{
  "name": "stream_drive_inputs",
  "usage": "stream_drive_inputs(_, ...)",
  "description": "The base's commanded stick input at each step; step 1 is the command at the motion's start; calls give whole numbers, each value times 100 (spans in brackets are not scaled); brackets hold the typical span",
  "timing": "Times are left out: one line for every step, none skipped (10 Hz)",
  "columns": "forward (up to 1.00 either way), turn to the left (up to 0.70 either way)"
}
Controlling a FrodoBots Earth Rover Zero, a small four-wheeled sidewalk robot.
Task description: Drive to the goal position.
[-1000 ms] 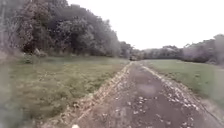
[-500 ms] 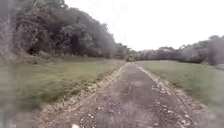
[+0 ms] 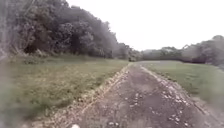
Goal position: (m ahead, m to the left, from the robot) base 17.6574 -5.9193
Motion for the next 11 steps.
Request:
stream_drive_inputs(100, -40)
stream_drive_inputs(100, -40)
stream_drive_inputs(100, -40)
stream_drive_inputs(100, -40)
stream_drive_inputs(100, -27)
stream_drive_inputs(100, 0)
stream_drive_inputs(100, 0)
stream_drive_inputs(100, 0)
stream_drive_inputs(100, 0)
stream_drive_inputs(100, 0)
stream_drive_inputs(100, 0)
